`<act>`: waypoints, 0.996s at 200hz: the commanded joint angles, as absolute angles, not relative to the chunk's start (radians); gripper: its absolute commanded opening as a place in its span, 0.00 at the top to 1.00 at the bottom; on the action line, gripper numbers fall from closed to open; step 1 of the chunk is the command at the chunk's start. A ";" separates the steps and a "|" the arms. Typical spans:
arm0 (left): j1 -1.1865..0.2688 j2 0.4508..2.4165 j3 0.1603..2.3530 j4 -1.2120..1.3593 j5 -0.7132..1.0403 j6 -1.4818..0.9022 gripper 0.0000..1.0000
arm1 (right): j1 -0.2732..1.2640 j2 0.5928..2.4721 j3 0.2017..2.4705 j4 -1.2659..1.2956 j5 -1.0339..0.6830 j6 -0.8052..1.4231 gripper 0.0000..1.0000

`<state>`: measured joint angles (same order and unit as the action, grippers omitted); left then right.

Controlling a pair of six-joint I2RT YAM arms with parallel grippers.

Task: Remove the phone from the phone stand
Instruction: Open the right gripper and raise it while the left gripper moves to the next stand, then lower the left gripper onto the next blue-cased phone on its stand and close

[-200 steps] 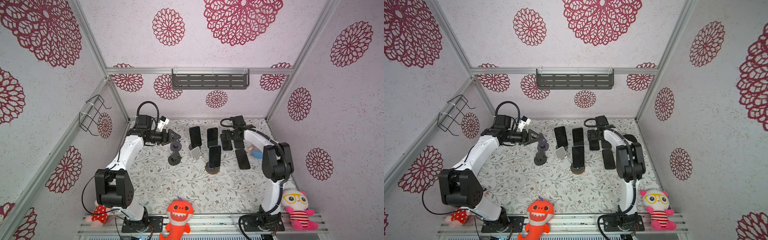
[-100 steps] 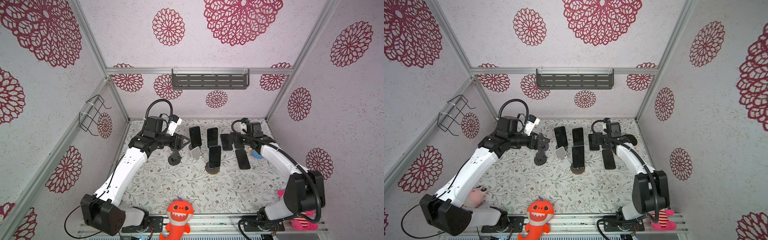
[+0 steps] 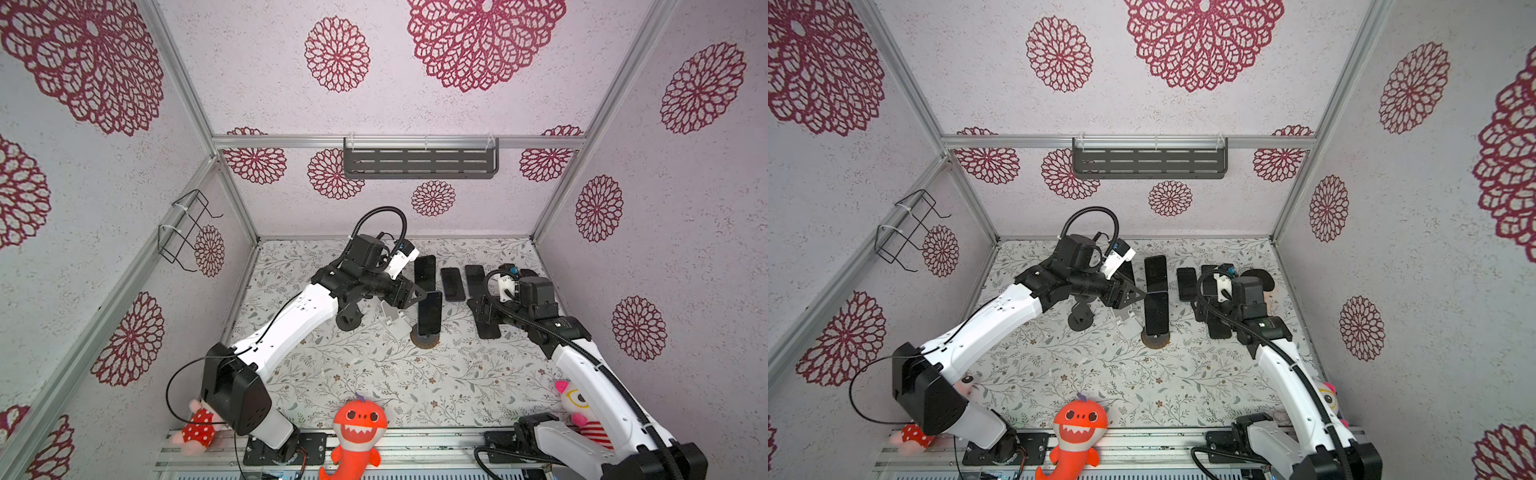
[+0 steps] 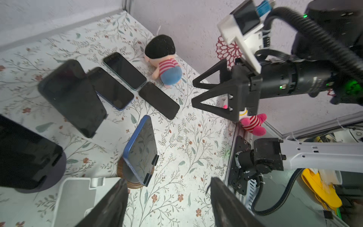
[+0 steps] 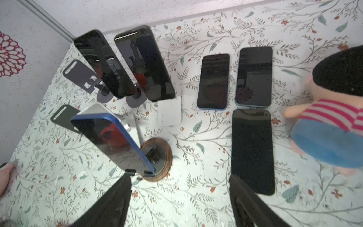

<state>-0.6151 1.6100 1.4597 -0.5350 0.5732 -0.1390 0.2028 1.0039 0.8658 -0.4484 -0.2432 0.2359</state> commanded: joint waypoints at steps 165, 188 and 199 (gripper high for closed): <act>-0.592 1.829 1.496 -0.405 0.678 -0.145 0.36 | 0.199 0.915 0.885 -0.594 -0.314 0.256 0.24; -0.589 1.837 1.495 -0.403 0.686 -0.149 0.38 | 0.199 0.915 0.887 -0.597 -0.313 0.256 0.24; -0.587 1.839 1.496 -0.399 0.692 -0.150 0.40 | 0.199 0.914 0.887 -0.599 -0.311 0.255 0.24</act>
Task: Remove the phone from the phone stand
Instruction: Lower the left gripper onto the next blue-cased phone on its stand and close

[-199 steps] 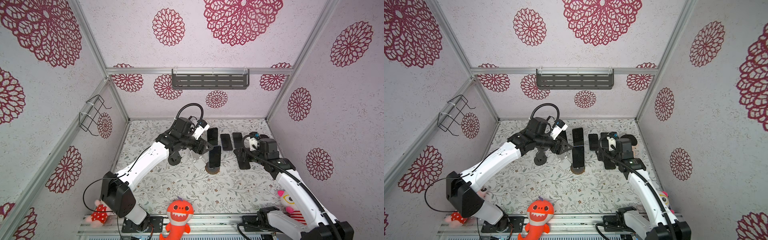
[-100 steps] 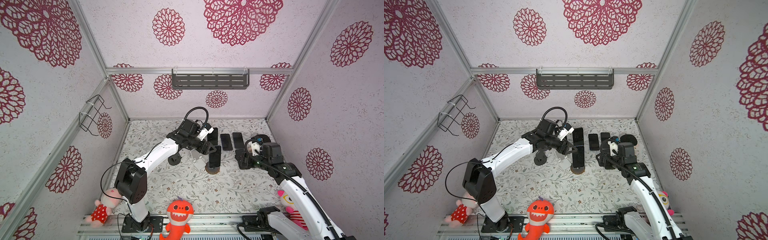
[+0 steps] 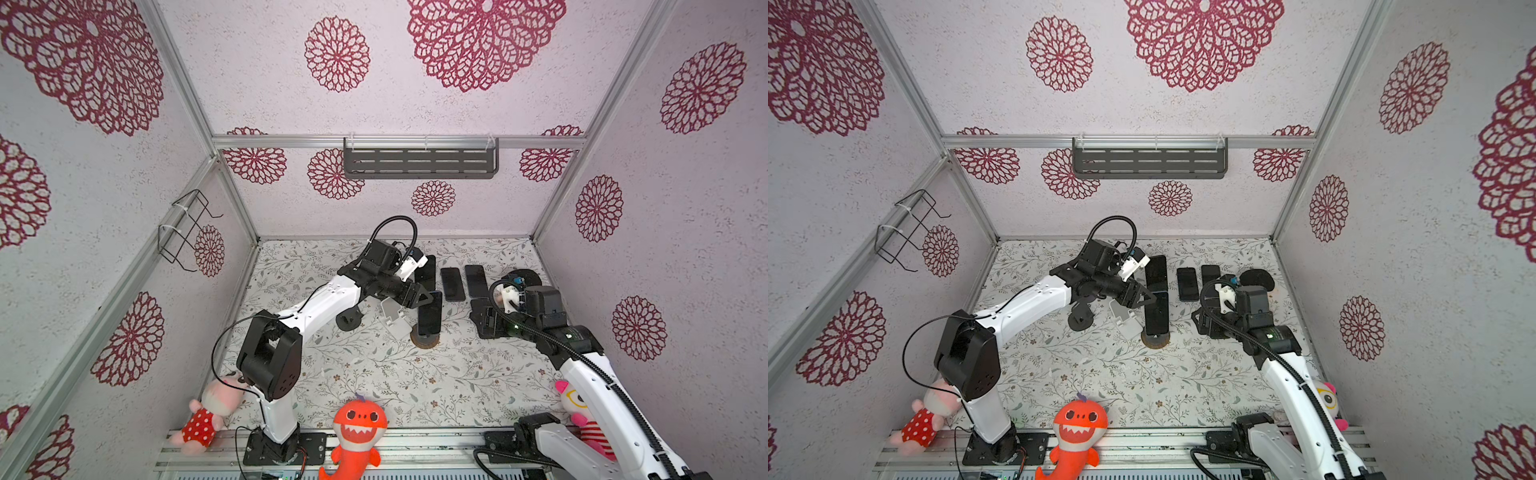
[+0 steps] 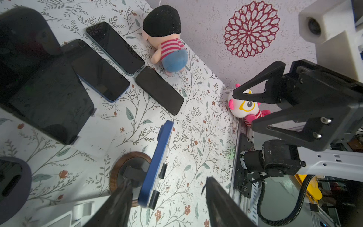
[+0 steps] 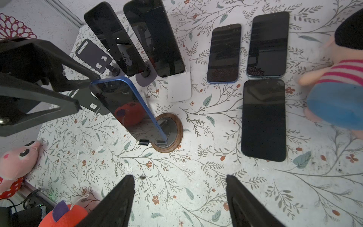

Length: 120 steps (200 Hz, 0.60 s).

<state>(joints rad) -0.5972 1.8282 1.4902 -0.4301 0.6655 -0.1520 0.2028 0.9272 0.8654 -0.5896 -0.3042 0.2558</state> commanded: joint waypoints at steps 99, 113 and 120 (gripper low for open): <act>-0.580 1.872 1.489 -0.378 0.718 -0.170 0.60 | 0.199 0.920 0.888 -0.592 -0.302 0.258 0.24; -0.578 1.872 1.481 -0.371 0.715 -0.173 0.63 | 0.198 0.920 0.885 -0.591 -0.302 0.259 0.24; -0.577 1.873 1.479 -0.369 0.716 -0.174 0.65 | 0.198 0.919 0.884 -0.591 -0.301 0.258 0.24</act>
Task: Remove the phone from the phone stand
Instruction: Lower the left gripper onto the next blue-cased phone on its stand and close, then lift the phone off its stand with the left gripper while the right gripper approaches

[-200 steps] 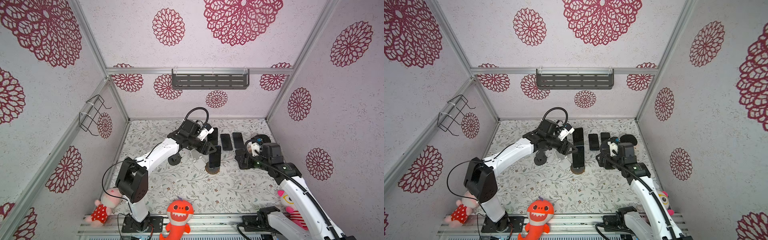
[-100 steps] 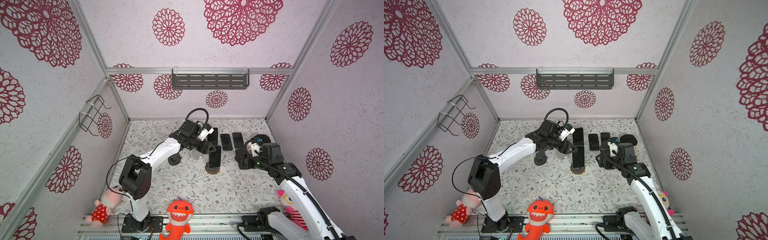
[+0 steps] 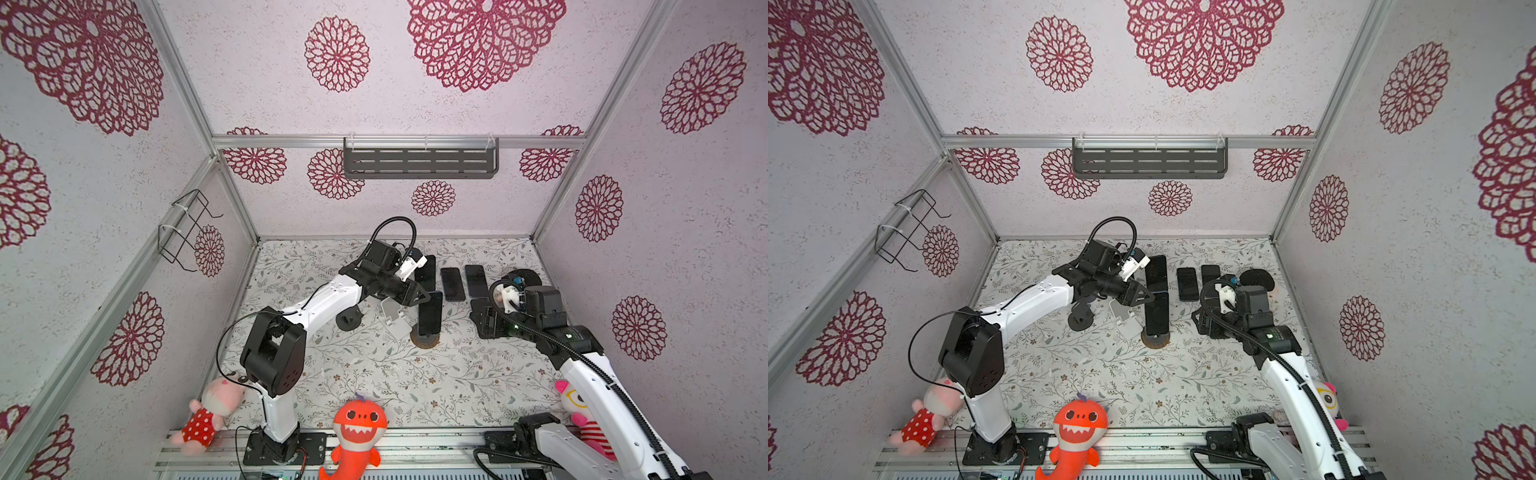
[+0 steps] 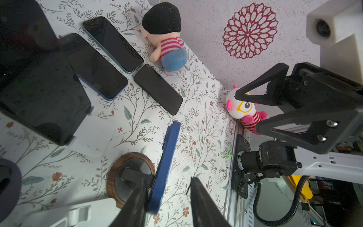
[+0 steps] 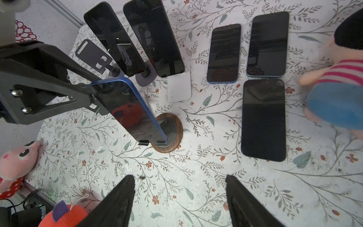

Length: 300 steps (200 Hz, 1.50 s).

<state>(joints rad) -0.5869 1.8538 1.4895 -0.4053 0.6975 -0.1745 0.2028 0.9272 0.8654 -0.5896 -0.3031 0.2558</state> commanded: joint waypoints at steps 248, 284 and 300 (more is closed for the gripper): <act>-0.562 1.843 1.560 -0.465 0.752 -0.269 0.94 | 0.203 0.925 0.937 -0.613 -0.258 0.244 0.24; -0.527 1.810 1.624 -0.547 0.773 -0.322 1.00 | 0.224 0.961 1.003 -0.600 -0.266 0.238 0.25; -0.500 1.785 1.627 -0.555 0.813 -0.350 1.00 | 0.247 0.990 1.047 -0.608 -0.263 0.227 0.26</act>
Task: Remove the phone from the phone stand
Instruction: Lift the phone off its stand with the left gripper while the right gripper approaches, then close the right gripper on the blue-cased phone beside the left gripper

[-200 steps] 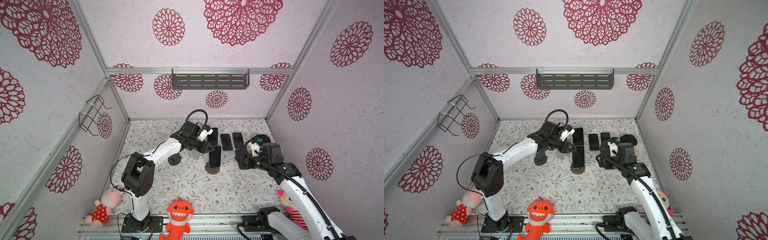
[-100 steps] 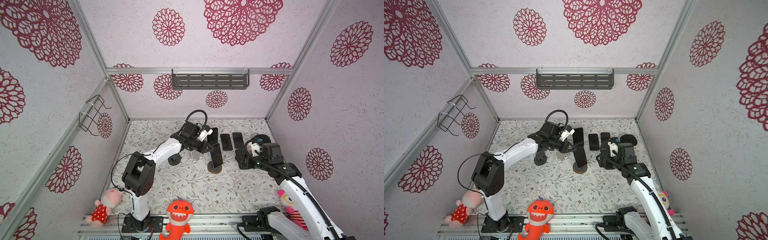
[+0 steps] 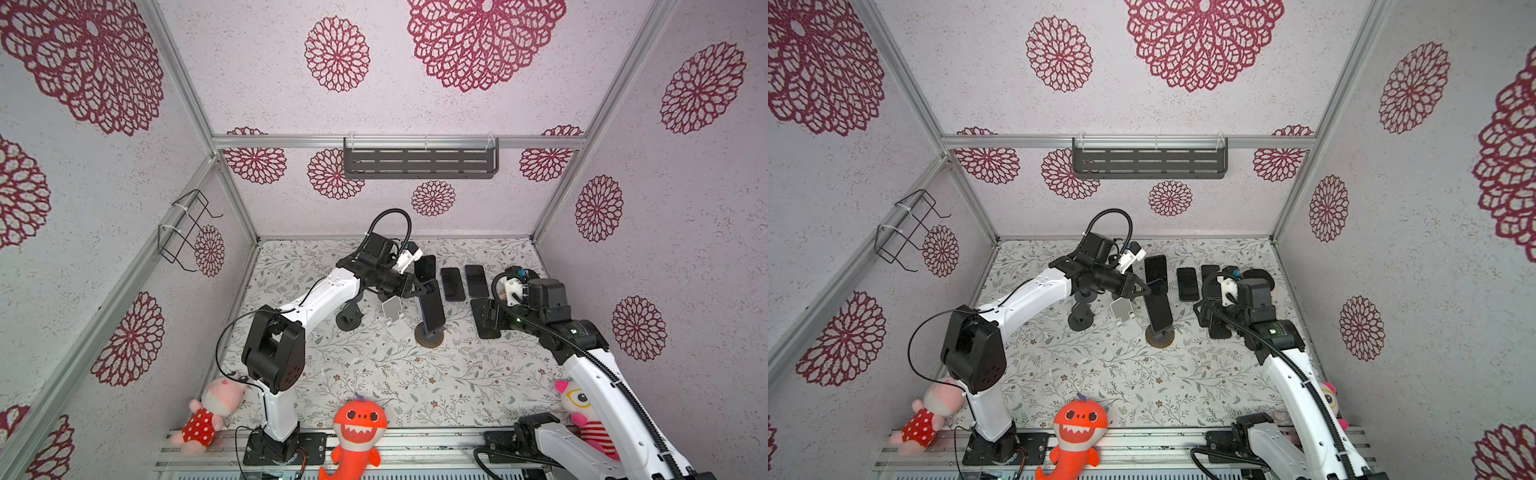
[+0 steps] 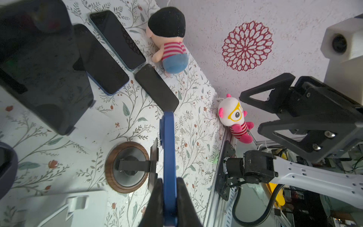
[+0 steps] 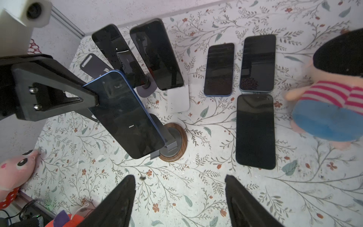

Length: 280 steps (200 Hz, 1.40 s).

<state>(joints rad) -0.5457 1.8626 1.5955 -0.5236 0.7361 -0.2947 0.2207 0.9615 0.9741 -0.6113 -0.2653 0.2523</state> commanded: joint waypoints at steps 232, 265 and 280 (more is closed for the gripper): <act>-0.307 1.757 1.508 -0.663 1.111 -0.398 1.00 | 0.713 1.528 1.452 -0.615 -0.106 0.235 0.08; -0.303 1.751 1.503 -0.655 1.104 -0.403 1.00 | 0.741 1.532 1.450 -0.603 -0.134 0.231 0.06; -0.302 1.753 1.503 -0.652 1.108 -0.404 1.00 | 0.747 1.529 1.442 -0.594 -0.139 0.234 0.06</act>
<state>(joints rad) -0.3088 1.7821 1.5047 -0.6937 1.0615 -0.3931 0.7311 1.5440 1.4239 -0.6189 -0.1181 0.2455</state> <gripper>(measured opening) 0.115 0.940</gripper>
